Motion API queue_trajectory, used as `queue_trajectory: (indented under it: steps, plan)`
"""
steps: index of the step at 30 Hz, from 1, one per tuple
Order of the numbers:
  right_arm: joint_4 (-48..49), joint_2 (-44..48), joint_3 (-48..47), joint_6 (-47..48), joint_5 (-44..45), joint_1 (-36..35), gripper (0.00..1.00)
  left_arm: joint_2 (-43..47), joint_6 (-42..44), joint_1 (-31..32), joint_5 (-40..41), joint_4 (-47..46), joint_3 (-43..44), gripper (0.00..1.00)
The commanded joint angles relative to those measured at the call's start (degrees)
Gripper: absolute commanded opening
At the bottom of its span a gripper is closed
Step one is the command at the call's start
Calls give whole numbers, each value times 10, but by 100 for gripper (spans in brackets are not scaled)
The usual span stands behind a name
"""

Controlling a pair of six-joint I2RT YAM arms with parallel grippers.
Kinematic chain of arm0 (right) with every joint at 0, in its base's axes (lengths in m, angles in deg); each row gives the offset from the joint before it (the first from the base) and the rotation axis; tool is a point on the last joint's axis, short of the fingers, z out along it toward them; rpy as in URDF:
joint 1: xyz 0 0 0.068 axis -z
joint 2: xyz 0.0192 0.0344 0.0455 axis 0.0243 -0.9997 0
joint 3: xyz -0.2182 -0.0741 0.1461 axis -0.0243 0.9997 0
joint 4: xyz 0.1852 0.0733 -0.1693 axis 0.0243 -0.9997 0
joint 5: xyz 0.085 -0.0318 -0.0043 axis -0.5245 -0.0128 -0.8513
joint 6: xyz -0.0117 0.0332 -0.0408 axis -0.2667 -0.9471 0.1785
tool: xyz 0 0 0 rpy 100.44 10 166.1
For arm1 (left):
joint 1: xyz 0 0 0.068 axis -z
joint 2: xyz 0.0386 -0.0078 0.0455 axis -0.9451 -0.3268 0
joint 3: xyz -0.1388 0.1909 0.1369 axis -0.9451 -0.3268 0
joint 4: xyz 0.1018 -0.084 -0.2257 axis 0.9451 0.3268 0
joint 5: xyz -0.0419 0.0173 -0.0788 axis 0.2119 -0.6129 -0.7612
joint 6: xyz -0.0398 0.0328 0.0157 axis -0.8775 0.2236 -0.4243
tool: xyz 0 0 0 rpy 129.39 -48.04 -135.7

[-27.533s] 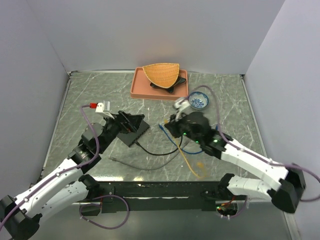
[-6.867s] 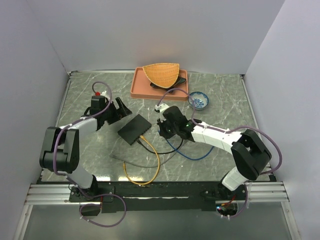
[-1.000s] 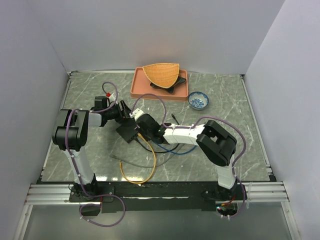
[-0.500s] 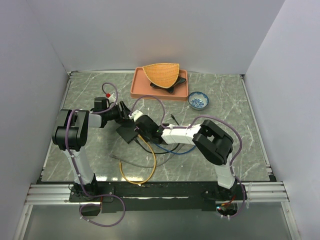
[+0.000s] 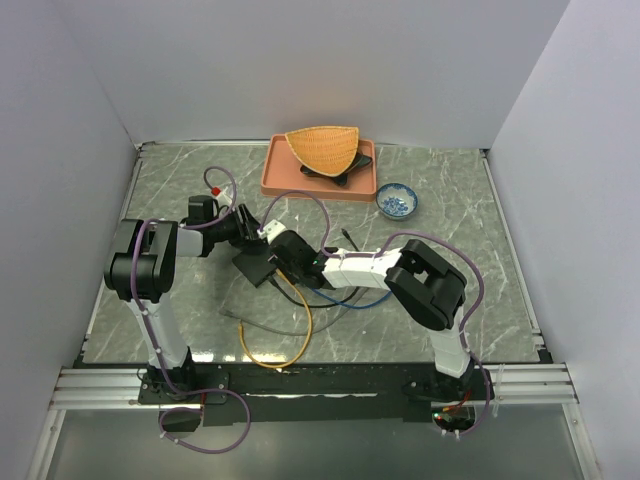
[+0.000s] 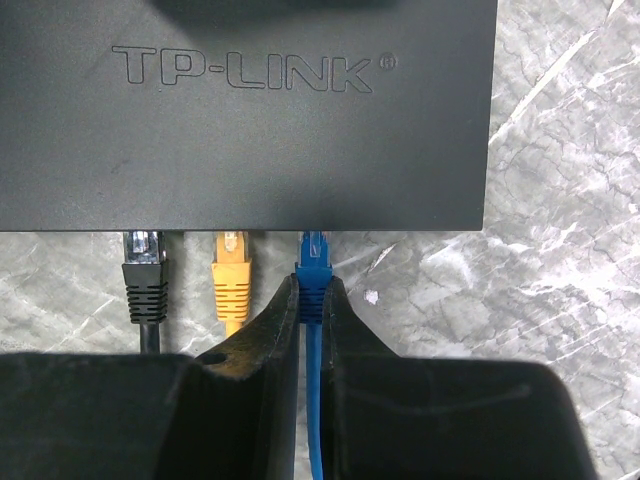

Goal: Insert the plug into the switch port

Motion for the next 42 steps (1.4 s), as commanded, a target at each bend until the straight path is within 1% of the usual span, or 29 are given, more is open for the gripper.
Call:
queue_trajectory:
  steps: [1,14,19,30,42]
  plan:
    - [100,-9,-40,-1,13,1,0,5,5,22,-46,87,-32,52]
    - [118,-16,-60,-2,-9,13,0,13,8,34,-42,98,-44,49]
    - [115,-20,-84,0,-18,15,0,18,11,40,-45,103,-46,49]
    - [90,-41,-147,-2,-43,22,0,30,8,57,-46,114,-56,47]
    - [66,-68,-173,-16,-41,25,0,55,-14,89,-51,88,-95,44]
